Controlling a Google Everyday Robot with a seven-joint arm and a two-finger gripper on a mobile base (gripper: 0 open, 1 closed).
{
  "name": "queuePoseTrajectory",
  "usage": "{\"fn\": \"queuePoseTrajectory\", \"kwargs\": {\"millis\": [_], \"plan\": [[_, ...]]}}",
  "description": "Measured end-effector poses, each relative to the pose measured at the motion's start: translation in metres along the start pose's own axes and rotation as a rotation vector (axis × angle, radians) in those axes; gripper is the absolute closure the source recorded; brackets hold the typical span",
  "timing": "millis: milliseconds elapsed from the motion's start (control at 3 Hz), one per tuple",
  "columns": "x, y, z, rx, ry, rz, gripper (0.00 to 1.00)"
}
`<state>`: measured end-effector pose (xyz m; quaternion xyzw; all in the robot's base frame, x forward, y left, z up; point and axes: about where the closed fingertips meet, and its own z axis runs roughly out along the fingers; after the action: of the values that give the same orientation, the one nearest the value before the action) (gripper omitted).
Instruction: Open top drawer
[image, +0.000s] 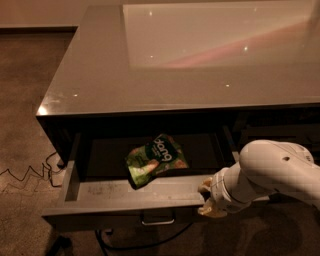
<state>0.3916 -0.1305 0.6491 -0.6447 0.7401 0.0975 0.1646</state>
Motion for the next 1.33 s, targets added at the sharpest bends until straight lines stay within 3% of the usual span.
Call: {"fn": "queuePoseTrajectory", "kwargs": {"millis": [333,667,1333], "plan": [[0.0041,0.0020,0.0020,-0.005,0.015,0.008,0.88],[0.0041,0.0021,0.0020,-0.005,0.015,0.008,0.86],[0.0041,0.0021,0.0020,-0.005,0.015,0.008,0.40]]}}
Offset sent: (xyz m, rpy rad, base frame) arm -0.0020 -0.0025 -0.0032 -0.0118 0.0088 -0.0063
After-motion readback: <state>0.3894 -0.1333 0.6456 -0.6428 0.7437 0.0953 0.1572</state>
